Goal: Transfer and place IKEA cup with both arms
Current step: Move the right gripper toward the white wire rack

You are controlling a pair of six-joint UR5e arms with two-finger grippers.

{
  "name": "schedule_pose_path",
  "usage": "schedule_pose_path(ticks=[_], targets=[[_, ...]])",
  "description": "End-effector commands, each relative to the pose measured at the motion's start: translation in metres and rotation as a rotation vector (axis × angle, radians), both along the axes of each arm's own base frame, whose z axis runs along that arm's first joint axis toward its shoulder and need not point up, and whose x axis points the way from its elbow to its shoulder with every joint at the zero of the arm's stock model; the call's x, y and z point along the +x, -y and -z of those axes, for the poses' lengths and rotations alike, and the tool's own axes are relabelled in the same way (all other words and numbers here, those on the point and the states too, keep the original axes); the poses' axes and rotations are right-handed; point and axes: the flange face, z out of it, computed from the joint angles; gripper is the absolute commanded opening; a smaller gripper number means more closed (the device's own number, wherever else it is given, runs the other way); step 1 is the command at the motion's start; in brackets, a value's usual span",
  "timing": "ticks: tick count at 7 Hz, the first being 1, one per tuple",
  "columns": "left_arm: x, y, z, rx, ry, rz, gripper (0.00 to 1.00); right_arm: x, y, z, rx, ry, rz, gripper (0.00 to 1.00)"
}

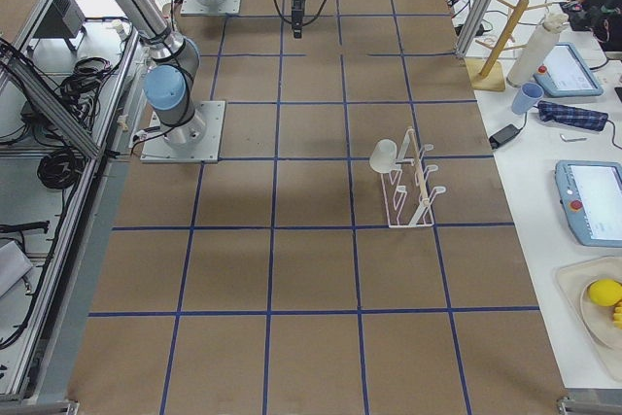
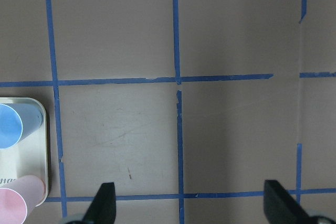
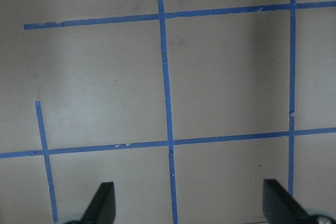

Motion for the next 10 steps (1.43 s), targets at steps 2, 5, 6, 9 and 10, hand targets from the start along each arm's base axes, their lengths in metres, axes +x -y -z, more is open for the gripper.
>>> schedule_pose_path(ticks=[2,5,6,9,10], targets=[[0.0,0.0,0.0,-0.003,0.0,0.0,1.0,-0.001,0.001,-0.002,-0.01,-0.004,-0.002,1.0],[0.0,-0.002,-0.003,-0.009,0.0,0.0,1.0,-0.002,0.001,0.0,-0.001,-0.004,0.011,1.0],[0.0,-0.001,-0.002,-0.006,0.0,0.0,1.0,-0.003,0.003,-0.001,-0.006,-0.004,0.018,1.0],[0.0,-0.001,-0.002,-0.006,-0.001,0.0,1.0,-0.04,0.015,0.001,-0.011,0.0,0.091,1.0],[0.0,-0.001,-0.001,-0.004,-0.001,0.0,1.0,-0.069,0.025,0.004,-0.006,0.0,0.083,1.0]])
